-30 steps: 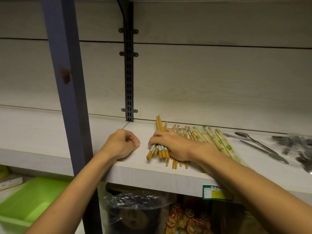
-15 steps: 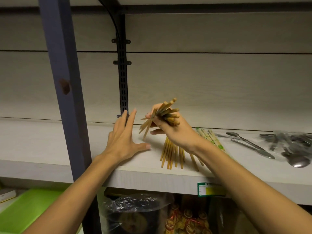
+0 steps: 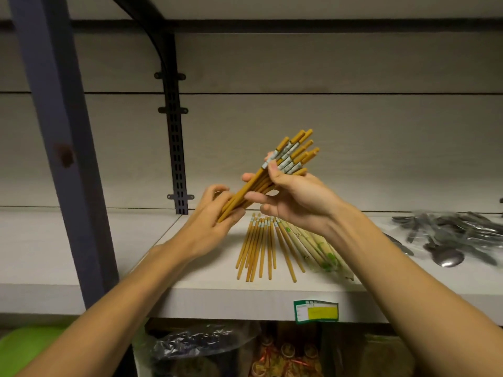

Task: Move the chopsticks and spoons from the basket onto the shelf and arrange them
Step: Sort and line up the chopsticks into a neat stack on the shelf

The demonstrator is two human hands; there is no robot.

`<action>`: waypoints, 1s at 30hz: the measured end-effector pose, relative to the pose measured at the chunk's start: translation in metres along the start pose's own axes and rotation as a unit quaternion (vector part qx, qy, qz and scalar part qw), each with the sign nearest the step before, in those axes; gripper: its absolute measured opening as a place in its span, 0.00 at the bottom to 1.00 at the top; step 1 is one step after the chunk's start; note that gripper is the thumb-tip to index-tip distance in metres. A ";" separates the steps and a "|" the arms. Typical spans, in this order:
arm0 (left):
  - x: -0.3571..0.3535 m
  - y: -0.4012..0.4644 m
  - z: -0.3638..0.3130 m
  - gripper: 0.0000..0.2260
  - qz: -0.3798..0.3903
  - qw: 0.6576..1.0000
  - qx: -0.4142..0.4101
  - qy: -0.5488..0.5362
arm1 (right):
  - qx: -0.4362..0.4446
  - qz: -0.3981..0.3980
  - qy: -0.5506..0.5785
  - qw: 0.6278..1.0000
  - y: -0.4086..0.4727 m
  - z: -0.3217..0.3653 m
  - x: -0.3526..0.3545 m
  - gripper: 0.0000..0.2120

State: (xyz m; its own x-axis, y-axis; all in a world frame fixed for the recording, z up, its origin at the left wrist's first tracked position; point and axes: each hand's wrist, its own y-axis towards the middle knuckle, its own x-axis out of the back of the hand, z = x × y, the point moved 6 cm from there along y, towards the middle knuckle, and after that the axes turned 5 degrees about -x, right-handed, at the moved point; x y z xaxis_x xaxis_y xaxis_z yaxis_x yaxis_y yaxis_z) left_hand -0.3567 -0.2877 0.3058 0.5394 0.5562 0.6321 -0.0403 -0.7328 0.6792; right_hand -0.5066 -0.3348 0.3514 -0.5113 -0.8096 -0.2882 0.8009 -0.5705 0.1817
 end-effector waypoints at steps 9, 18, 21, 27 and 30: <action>-0.018 -0.001 -0.003 0.13 0.048 0.998 0.019 -0.042 | -0.022 0.023 -0.009 0.999 0.008 0.002 0.021 0.11; -0.013 0.003 -0.011 0.04 -0.007 1.000 -0.010 -0.005 | -0.007 0.014 0.029 0.999 0.020 0.000 0.030 0.11; -0.007 0.004 -0.005 0.06 -0.014 0.998 0.050 -0.026 | -0.012 -0.062 -0.048 0.997 0.016 -0.005 0.050 0.17; 0.007 -0.011 0.034 0.07 0.024 0.932 0.354 -0.076 | -0.004 -0.161 -0.400 0.902 -0.009 -0.011 0.098 0.19; 0.005 -0.020 0.036 0.06 0.087 0.909 0.407 0.007 | -0.018 -0.161 -0.456 0.875 -0.019 -0.021 0.114 0.12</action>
State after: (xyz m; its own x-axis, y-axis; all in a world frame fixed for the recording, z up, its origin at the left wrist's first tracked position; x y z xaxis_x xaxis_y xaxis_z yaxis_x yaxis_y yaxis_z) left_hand -0.3229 -0.2842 0.2818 0.5731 0.4056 0.7121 0.5160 -0.8537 0.0710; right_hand -0.5734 -0.4134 0.2954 -0.7355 -0.3900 0.5540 0.5698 -0.7985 0.1943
